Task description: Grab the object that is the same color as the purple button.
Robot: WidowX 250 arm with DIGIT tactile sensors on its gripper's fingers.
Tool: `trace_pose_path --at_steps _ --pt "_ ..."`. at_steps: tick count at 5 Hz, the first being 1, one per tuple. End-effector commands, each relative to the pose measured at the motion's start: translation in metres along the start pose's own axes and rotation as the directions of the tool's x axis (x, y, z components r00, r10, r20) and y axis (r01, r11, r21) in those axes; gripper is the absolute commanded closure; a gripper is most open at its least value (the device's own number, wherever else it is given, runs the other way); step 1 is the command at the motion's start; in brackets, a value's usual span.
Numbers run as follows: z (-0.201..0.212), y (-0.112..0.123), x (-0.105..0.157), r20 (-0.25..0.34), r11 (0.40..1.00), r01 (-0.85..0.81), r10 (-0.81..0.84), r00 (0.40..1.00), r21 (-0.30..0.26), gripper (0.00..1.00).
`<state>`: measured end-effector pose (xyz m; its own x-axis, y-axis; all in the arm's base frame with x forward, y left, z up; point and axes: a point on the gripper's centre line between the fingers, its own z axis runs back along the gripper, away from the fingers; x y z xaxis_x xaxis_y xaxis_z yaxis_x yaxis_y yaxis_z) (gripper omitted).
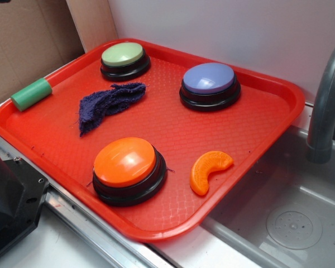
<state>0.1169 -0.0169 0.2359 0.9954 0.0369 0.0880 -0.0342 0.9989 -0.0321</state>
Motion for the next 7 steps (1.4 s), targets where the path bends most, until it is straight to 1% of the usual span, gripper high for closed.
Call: trace_pose_path --at_steps 1,2,3,4,5,6,7 --pt "0.0 0.0 0.0 0.0 1.0 0.0 0.0 1.0 0.0 0.0" --pt "-0.053 0.025 0.039 -0.026 0.997 0.074 -0.074 0.997 0.003 0.0" --pt "-0.097 0.033 0.07 0.044 0.984 0.175 -0.175 0.984 0.015 0.0" --pt "-0.133 0.039 0.085 0.09 0.982 0.19 -0.19 0.978 0.01 0.0" --pt "-0.171 0.043 0.086 0.066 0.987 0.157 -0.16 0.985 0.04 0.0" --pt "-0.196 0.059 0.086 0.042 0.986 0.159 -0.161 0.986 0.051 0.0" --pt "-0.21 0.068 0.095 0.047 0.981 0.192 -0.193 0.98 0.04 0.0"
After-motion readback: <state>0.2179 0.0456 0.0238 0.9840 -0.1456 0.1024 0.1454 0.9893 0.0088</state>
